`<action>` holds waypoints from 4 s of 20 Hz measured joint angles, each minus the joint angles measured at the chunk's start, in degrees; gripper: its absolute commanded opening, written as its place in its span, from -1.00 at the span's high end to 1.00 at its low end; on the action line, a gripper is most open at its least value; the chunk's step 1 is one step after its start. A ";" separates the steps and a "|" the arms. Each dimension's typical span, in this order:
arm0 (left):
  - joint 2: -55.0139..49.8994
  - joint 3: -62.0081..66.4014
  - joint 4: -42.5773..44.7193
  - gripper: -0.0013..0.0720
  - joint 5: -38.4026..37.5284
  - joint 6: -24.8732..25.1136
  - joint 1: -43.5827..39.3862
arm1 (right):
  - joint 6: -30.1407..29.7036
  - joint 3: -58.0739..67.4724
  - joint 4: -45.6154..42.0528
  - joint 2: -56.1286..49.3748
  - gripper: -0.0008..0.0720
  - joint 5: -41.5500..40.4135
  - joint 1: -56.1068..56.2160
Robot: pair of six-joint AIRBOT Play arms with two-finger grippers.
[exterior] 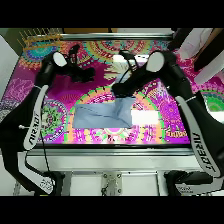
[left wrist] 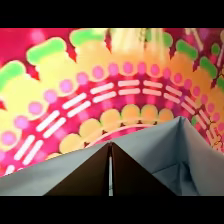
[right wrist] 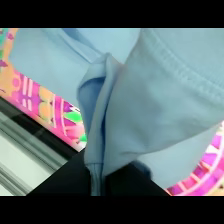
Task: Fold the clothes and pants, and hang the long-sleeved shirts on hangers.
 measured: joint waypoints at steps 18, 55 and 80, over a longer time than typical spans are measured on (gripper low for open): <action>14.73 -7.65 2.43 0.95 -0.09 2.32 12.22 | -12.61 -8.68 15.63 -11.43 -0.96 -30.60 11.85; 34.03 -44.06 3.89 0.95 8.81 3.63 2.45 | -13.29 -29.35 11.74 12.02 0.93 -20.83 -44.76; 34.03 -44.06 3.91 0.95 8.76 3.65 2.45 | -2.36 -52.15 -20.37 41.42 -0.83 -10.93 -67.73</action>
